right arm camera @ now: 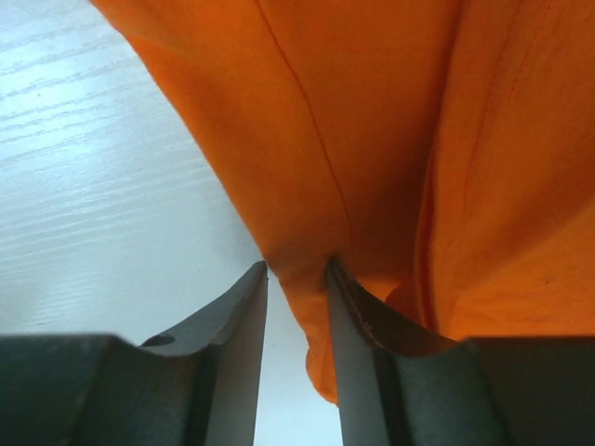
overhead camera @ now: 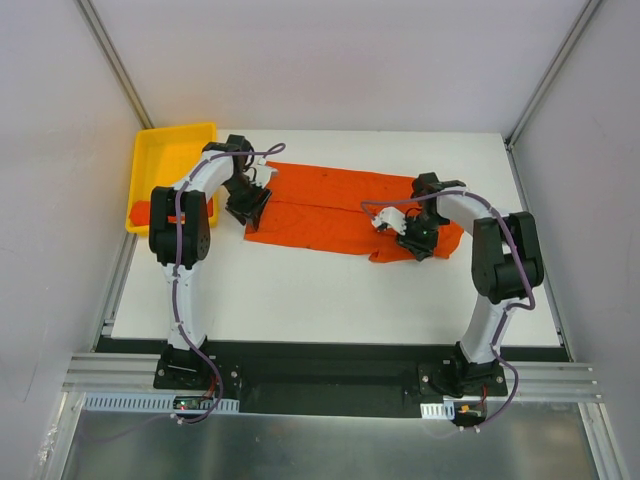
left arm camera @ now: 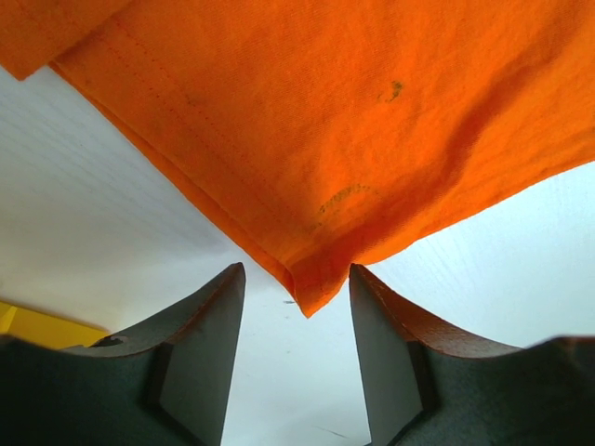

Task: Roll the t-shirts
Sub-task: Move the T-shirt to the center of the board.

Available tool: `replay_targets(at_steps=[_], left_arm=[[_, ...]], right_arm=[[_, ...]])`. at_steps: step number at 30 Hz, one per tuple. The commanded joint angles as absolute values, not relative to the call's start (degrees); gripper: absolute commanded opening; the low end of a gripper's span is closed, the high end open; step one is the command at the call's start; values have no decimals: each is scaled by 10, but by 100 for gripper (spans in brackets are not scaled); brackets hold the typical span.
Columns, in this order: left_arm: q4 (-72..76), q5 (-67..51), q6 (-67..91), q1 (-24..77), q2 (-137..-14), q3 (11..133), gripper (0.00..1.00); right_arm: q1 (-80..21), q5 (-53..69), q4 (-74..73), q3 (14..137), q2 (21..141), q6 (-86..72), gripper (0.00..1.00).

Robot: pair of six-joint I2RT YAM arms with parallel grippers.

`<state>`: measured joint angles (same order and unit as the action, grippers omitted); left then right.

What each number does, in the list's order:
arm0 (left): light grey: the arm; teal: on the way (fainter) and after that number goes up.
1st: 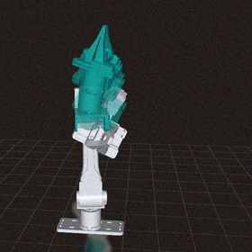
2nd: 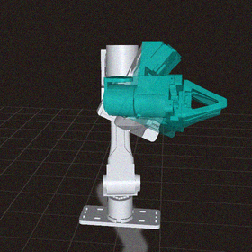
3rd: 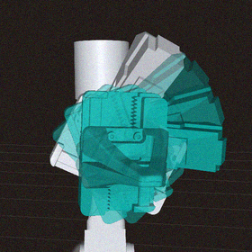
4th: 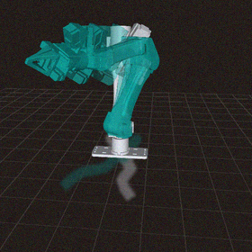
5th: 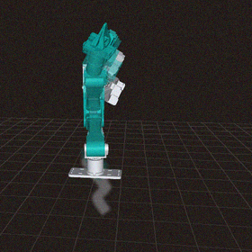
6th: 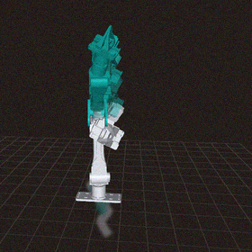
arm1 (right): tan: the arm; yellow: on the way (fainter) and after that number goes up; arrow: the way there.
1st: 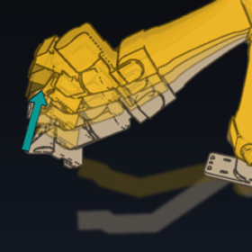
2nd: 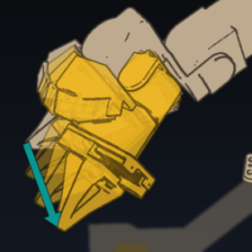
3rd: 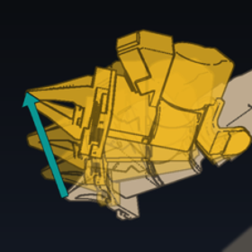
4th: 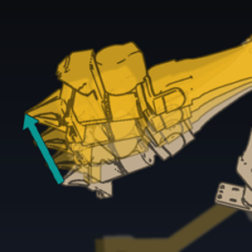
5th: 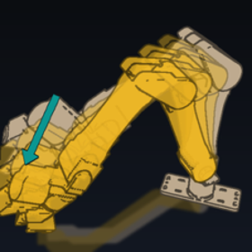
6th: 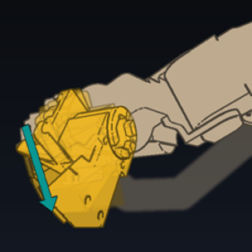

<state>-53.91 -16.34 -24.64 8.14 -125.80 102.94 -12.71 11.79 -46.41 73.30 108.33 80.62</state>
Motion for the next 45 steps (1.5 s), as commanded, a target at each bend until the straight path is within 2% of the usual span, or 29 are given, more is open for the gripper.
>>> replay_targets(at_steps=[1, 2, 4, 8, 17, 20, 24, 25, 26, 28, 29, 31, 32, 34, 36, 38, 45], left_arm=[[-557, -185, -246, 76, -1257, 1037, 40], [-558, -186, -247, 76, -1258, 1031, 36], [-561, -189, -255, 76, -1259, 1020, 16], [-569, -198, -258, 76, -1242, 966, 2], [-593, -244, -248, 77, -1095, 778, 0], [-608, -263, -239, 77, -1050, 730, 0], [-619, -301, -241, 76, -992, 761, 25], [-616, -301, -239, 76, -992, 784, 35], [-613, -291, -236, 76, -1009, 841, 40], [-607, -274, -222, 76, -1043, 914, 48], [-607, -255, -218, 76, -1067, 994, 49], [-608, -223, -198, 75, -1151, 1079, 50], [-610, -201, -191, 74, -1204, 1158, 50], [-610, -188, -185, 74, -1244, 1244, 51], [-608, -179, -183, 73, -1287, 1280, 51], [-602, -182, -182, 69, -1313, 1312, 51], [-567, -186, -196, 60, -1357, 1352, 54]], right_arm=[[-135, 95, -468, 723, 1097, 813, 30], [-135, 93, -469, 722, 1097, 813, 27], [-136, 91, -479, 718, 1092, 814, 25], [-137, 92, -499, 698, 1066, 820, 25], [-139, 125, -623, 627, 970, 841, 26], [-140, 125, -661, 601, 928, 850, 35], [-99, 155, -734, 672, 899, 854, 47], [-86, 165, -755, 705, 915, 852, 50], [-60, 185, -805, 792, 928, 839, 51], [-34, 205, -869, 882, 999, 833, 53], [-11, 222, -914, 982, 1032, 823, 53], [17, 245, -933, 1081, 1090, 755, 53], [48, 269, -932, 1177, 1159, 720, 54], [80, 281, -917, 1284, 1229, 584, 54], [124, 276, -866, 1374, 1299, 488, 53], [148, 270, -798, 1366, 1311, 414, 53], [157, 227, -743, 1346, 1368, 418, 54]])
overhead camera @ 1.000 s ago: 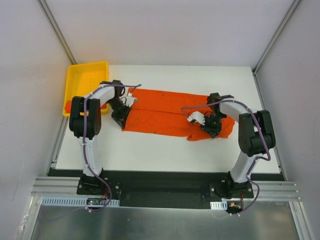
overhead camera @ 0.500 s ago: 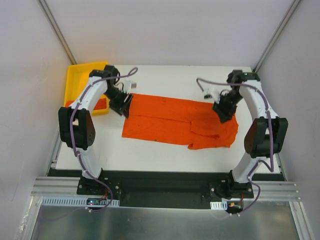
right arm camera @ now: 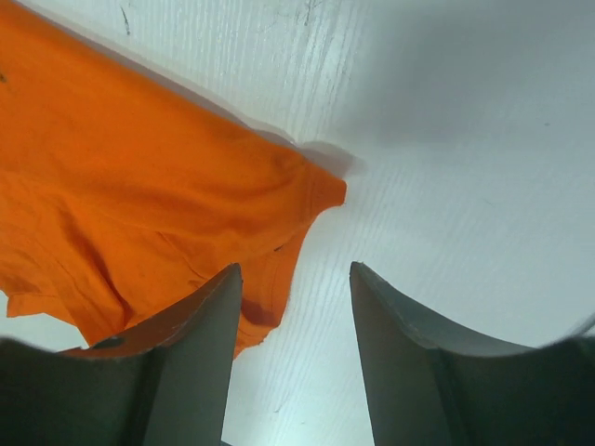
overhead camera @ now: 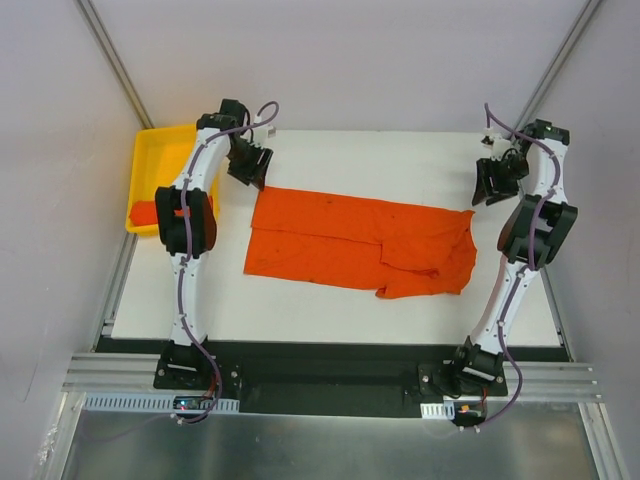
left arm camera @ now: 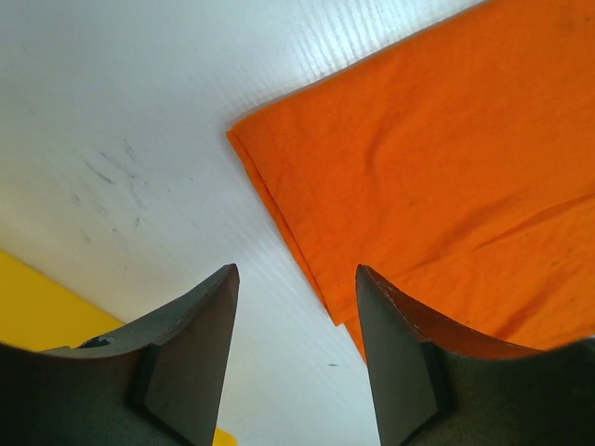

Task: Roll the t-shirts
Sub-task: Move the T-shirt to the center of the board.

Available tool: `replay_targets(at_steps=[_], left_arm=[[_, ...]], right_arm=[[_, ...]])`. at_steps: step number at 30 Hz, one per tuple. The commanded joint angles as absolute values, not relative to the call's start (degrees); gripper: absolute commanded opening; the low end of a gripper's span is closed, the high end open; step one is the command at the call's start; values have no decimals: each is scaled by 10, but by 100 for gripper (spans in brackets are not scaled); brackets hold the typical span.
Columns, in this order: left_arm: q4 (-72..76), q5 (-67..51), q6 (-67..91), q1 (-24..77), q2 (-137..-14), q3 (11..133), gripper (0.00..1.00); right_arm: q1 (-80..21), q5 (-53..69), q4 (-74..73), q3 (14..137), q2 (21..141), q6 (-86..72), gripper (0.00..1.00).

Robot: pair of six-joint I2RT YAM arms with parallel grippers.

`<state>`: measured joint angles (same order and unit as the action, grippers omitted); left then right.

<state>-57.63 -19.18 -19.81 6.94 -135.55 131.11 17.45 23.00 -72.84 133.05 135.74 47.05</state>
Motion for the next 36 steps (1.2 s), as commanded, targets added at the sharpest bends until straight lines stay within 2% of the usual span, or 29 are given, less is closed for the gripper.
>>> replay_targets(at_steps=[1, 9, 29, 36], left_arm=[[-562, -190, -193, 59, -1361, 1360, 55], [-542, -232, -170, 54, -1400, 1384, 61], [-537, -243, -167, 54, -1433, 1395, 62], [-535, -243, -164, 54, -1445, 1404, 63]], right_arm=[[159, 226, -741, 1351, 1374, 421, 53], [162, 218, -740, 1356, 1412, 432, 53], [167, 158, -712, 1378, 1480, 432, 47], [161, 151, -697, 1382, 1488, 440, 37]])
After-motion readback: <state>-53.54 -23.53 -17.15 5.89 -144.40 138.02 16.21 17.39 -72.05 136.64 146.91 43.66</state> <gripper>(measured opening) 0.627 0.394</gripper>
